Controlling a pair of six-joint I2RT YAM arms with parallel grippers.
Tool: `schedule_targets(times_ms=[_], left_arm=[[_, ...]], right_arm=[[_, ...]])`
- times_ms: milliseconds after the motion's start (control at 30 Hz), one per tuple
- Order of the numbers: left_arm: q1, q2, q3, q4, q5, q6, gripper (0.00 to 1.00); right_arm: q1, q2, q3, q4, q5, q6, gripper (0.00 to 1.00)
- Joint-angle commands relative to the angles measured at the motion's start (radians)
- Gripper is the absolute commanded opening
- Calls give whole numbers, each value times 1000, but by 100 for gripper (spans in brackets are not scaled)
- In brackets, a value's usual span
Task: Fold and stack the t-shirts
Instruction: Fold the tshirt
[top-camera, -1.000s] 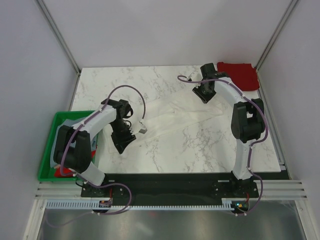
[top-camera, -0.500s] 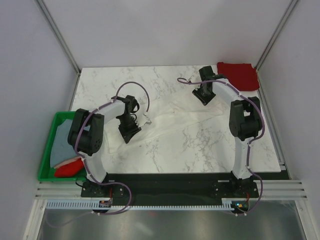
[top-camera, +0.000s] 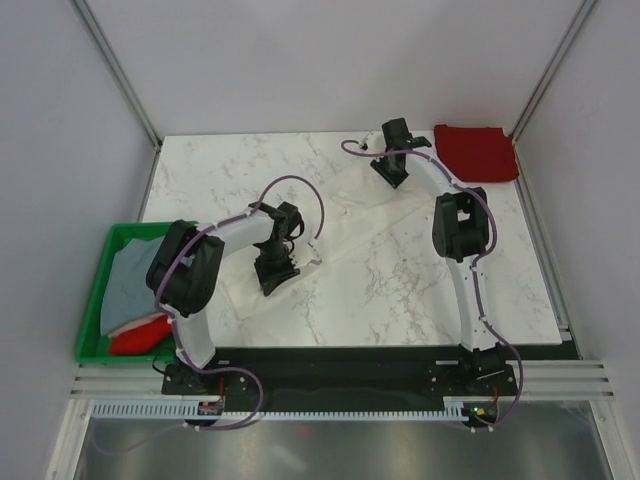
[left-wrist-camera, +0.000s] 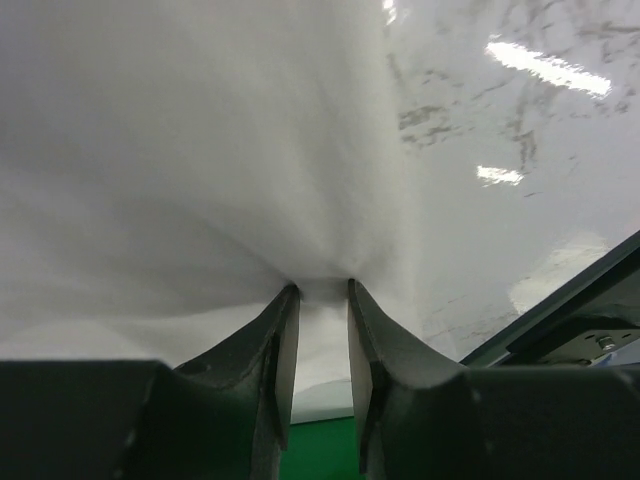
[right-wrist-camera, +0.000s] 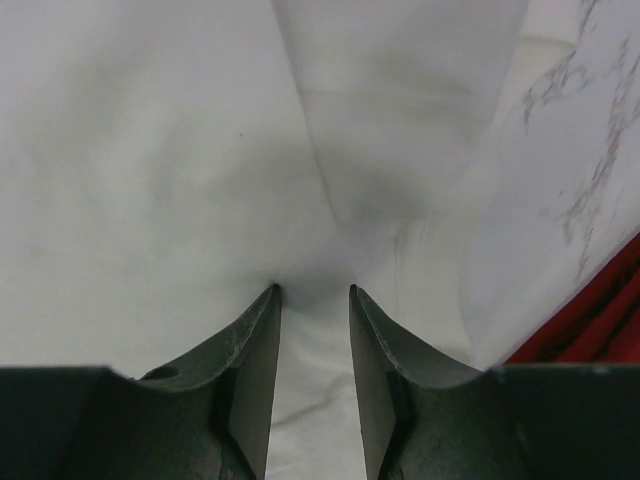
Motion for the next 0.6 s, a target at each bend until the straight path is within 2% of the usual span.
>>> schedule_targets(times_ms=[0, 100, 267, 333, 433, 567], left_arm=[[-80, 55, -17, 54, 64, -71, 34], [-178, 46, 35, 43, 99, -122, 34], [-209, 15, 227, -44, 145, -176, 34], [-209, -3, 272, -72, 130, -176, 34], [-209, -57, 262, -81, 80, -153, 34], [-192, -97, 156, -51, 47, -139, 34]], right_arm=[[31, 143, 130, 39, 6, -10, 42], [58, 187, 186, 131, 13, -22, 42], [78, 203, 292, 264, 38, 44, 45], [78, 148, 281, 283, 58, 58, 45], [57, 37, 217, 287, 50, 94, 47], [17, -96, 97, 280, 0, 141, 47]])
